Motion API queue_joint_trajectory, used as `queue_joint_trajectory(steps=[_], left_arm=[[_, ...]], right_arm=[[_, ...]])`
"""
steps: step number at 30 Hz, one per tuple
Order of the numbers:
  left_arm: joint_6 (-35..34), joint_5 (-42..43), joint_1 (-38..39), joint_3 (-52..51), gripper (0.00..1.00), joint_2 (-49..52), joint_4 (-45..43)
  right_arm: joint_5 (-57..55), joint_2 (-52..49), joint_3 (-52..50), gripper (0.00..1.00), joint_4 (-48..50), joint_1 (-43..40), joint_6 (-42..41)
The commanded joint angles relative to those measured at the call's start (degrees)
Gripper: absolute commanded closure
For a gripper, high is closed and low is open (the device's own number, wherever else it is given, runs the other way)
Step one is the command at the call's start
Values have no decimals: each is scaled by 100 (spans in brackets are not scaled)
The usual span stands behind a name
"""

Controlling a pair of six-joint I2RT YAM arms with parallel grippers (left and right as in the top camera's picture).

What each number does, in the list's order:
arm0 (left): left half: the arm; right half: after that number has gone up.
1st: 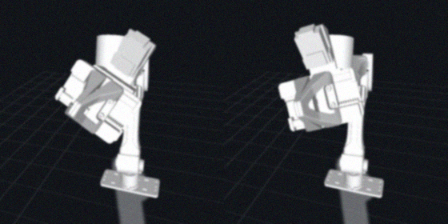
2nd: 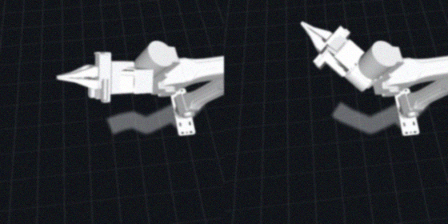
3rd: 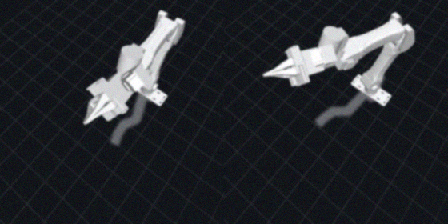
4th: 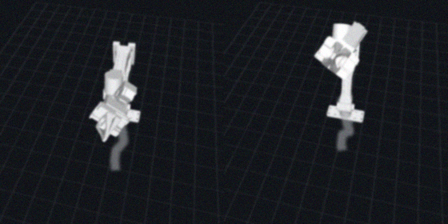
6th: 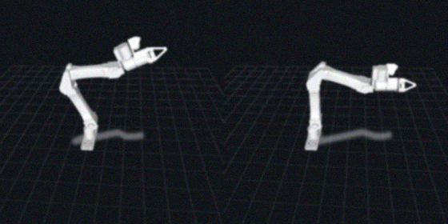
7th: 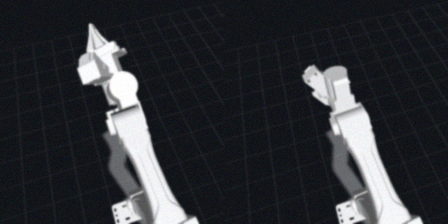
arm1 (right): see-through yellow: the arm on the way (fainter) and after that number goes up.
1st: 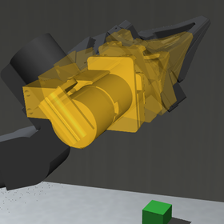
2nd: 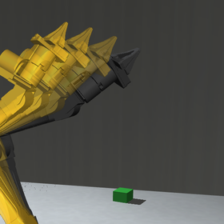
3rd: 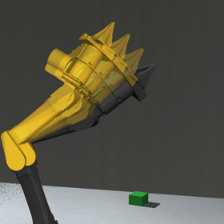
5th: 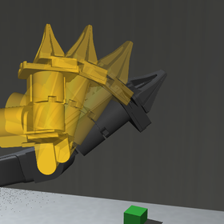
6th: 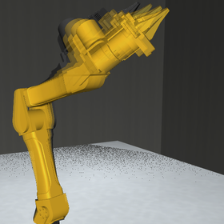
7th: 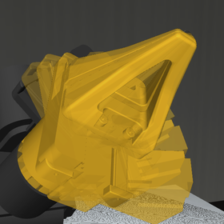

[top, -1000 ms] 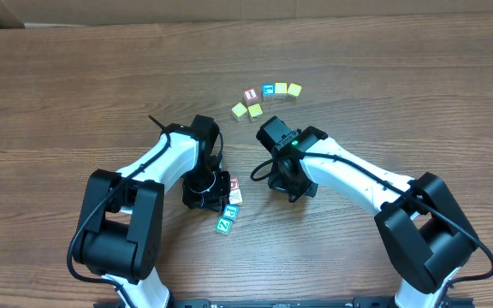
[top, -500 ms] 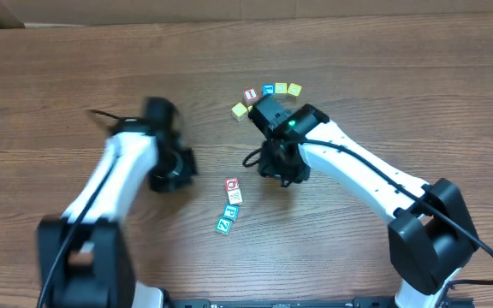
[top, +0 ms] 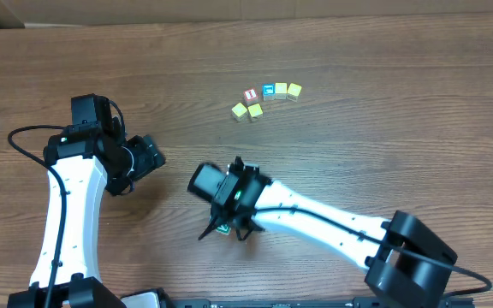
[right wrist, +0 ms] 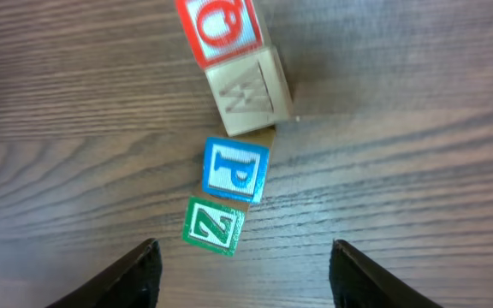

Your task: Flip 4 blocks

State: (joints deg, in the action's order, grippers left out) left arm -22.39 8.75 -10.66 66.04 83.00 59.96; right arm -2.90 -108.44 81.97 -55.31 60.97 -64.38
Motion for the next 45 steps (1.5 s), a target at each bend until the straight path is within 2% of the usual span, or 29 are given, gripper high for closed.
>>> queue_joint_trajectory(steps=[1, 4, 9, 17, 45], left_arm=[[9, -20, -20, -31, 0, 24, -2], [9, -20, -20, -31, 0, 24, -2], [7, -17, -20, -31, 0, 26, -9], [9, -22, -20, -31, 0, 26, -24], [9, -22, -20, -31, 0, 26, -24]], right_arm=[[-741, 127, -278, 40, 308, 164, -809], [-772, 111, -511, 41, 885, 181, -807], [-1029, -55, -538, 44, 1182, 173, -807], [-1038, -400, -540, 46, 1172, 164, -804], [-997, -560, -542, 52, 1012, 162, -717]])
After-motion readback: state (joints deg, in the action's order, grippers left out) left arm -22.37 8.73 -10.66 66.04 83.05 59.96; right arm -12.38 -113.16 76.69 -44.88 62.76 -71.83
